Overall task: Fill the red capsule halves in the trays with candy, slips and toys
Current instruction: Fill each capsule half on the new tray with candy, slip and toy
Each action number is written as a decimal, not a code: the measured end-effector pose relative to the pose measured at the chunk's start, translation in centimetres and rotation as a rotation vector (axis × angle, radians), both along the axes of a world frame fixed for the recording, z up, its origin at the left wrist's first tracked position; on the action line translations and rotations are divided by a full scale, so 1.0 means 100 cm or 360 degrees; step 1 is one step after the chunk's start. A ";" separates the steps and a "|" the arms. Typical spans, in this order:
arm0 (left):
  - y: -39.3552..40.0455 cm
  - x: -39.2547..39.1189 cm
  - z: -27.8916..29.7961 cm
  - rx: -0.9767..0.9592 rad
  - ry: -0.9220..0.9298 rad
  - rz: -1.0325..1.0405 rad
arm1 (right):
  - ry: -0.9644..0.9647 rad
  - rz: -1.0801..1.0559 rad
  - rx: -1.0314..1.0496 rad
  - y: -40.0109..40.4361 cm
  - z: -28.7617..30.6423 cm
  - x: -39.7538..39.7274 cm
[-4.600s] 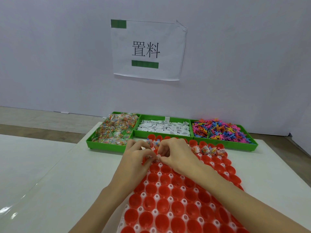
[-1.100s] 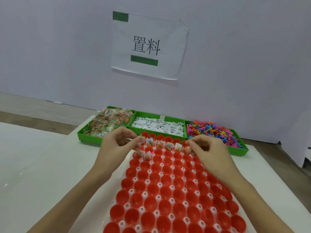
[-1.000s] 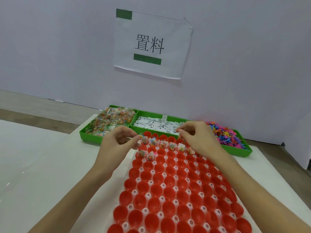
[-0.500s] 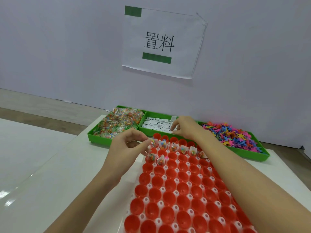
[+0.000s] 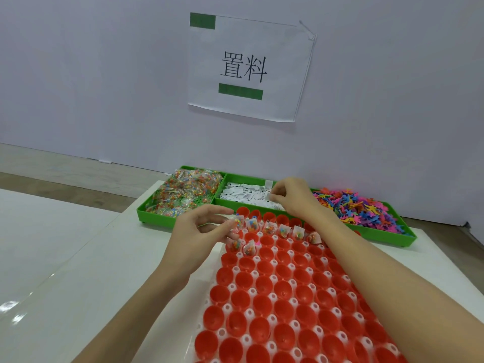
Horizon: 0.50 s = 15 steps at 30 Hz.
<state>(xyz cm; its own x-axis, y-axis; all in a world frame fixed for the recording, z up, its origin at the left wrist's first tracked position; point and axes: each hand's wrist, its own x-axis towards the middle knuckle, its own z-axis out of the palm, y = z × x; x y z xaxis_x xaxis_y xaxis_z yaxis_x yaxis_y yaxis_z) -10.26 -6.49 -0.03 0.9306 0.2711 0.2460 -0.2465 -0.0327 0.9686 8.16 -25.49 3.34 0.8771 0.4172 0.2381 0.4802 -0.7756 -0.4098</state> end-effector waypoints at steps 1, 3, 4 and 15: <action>-0.002 -0.001 0.001 -0.0014 0.0002 -0.0022 | 0.0003 0.0001 0.0093 -0.003 0.003 -0.006; -0.005 -0.003 0.002 -0.0041 0.0008 -0.0064 | 0.0033 -0.0001 0.0278 -0.010 0.011 -0.025; -0.007 -0.005 0.003 -0.0058 0.0008 -0.0085 | 0.0076 -0.0010 0.0370 -0.014 0.014 -0.037; -0.040 -0.029 0.014 -0.0315 0.0006 -0.0387 | 0.0587 -0.0125 0.1361 -0.084 0.016 -0.185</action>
